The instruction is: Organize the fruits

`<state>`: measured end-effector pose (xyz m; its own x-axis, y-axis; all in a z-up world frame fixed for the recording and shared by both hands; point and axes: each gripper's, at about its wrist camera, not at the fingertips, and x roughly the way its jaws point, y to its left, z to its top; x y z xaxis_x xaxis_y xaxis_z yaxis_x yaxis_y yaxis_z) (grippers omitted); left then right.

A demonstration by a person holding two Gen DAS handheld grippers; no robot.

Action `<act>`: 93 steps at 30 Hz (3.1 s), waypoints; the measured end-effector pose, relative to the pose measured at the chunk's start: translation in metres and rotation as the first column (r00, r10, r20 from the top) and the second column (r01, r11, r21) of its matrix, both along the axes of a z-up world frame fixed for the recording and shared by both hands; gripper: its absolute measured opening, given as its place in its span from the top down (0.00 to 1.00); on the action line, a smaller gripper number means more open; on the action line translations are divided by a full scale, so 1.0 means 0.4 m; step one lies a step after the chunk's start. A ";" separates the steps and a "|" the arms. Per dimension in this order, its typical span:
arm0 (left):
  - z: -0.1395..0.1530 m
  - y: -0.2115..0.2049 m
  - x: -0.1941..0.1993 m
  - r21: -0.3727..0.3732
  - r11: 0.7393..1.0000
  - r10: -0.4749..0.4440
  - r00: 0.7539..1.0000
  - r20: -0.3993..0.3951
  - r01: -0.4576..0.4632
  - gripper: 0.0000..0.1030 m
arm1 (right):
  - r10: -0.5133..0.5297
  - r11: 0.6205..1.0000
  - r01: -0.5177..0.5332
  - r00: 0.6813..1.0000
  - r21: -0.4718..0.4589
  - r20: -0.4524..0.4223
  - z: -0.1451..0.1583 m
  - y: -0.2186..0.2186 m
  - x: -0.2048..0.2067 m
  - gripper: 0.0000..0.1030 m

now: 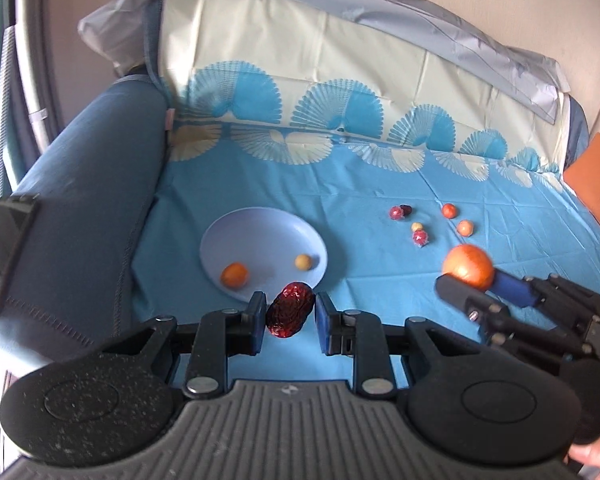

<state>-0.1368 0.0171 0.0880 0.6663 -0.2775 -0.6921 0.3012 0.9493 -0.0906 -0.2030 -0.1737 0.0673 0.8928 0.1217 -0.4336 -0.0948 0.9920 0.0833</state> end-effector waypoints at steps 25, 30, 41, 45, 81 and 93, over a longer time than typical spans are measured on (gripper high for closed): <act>-0.010 0.099 0.055 -0.050 0.995 0.084 0.996 0.019 -0.083 0.72 | 0.094 0.993 -0.100 0.991 -0.060 -0.092 -0.018 0.138 0.026 0.65; -0.018 0.087 0.111 -0.050 0.994 0.094 0.995 0.013 -0.094 0.72 | 0.090 0.993 -0.097 0.991 -0.071 -0.095 -0.028 0.134 0.066 0.65; -0.087 0.036 0.277 -0.028 0.995 0.097 0.995 -0.024 -0.098 0.72 | 0.072 0.995 -0.080 0.988 -0.055 -0.139 -0.099 0.120 0.207 0.65; -0.142 0.015 0.359 -0.013 0.995 0.095 0.994 -0.060 -0.096 0.72 | 0.059 0.997 -0.068 0.982 -0.046 -0.177 -0.149 0.111 0.279 0.65; -0.254 0.060 0.376 0.079 0.981 0.185 0.976 -0.118 -0.176 0.00 | 0.090 0.994 -0.103 0.954 -0.033 -0.287 -0.216 0.095 0.356 0.01; -0.128 0.094 0.093 0.108 0.971 0.213 0.977 0.001 -0.211 0.00 | -0.023 0.996 0.006 0.982 -0.092 -0.187 -0.072 0.113 0.102 0.01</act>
<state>-0.0998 0.0547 0.0369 0.6947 -0.0545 -0.7173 0.0916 0.9957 0.0130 -0.1622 -0.1284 0.0384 0.7958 0.0616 -0.6024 -0.0712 0.9974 0.0079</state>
